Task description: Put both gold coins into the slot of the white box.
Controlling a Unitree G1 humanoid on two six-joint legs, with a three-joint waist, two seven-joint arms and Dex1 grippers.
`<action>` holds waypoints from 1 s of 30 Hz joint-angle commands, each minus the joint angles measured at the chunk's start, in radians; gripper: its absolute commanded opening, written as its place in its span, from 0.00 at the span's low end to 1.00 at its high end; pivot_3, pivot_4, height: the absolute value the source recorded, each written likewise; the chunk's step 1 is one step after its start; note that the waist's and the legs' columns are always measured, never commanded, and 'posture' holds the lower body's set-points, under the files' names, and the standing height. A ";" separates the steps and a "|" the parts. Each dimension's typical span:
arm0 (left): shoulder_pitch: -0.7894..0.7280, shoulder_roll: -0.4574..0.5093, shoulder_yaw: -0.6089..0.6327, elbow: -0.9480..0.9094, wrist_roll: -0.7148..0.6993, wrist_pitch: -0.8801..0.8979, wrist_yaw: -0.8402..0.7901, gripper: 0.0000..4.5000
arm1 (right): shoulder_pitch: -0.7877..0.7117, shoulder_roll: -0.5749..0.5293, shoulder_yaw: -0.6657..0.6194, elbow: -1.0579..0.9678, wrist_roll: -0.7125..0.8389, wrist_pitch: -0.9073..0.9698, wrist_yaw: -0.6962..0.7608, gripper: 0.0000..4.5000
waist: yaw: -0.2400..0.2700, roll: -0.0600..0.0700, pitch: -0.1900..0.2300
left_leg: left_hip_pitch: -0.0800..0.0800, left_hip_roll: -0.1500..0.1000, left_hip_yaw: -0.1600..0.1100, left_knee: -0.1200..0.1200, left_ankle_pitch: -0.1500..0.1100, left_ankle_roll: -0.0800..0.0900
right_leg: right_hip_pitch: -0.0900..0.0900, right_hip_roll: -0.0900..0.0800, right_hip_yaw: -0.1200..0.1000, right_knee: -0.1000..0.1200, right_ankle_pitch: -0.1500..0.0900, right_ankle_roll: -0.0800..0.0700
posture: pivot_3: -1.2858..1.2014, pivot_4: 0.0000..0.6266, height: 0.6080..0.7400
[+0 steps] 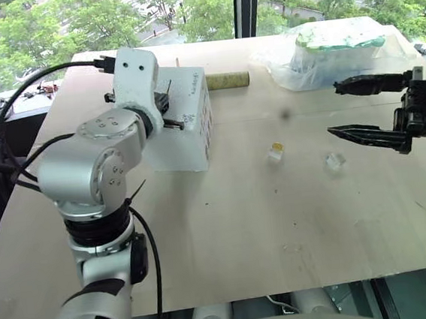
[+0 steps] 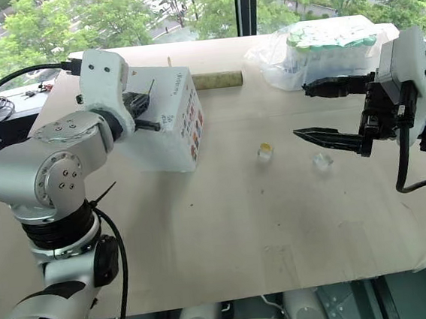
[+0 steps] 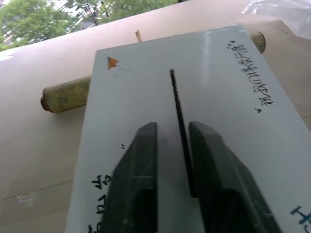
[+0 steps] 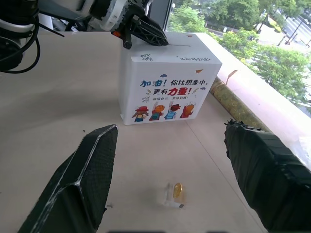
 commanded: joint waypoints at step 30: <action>0.737 0.287 0.255 -0.193 -0.600 -0.707 -1.046 0.59 | -0.165 0.513 0.505 0.437 -0.505 0.059 -0.402 0.78 | -0.021 0.001 0.000 | 0.000 0.000 0.000 0.000 0.000 0.001 | 0.000 0.000 0.000 0.001 0.000 0.000 | 0.52 0.24 1.00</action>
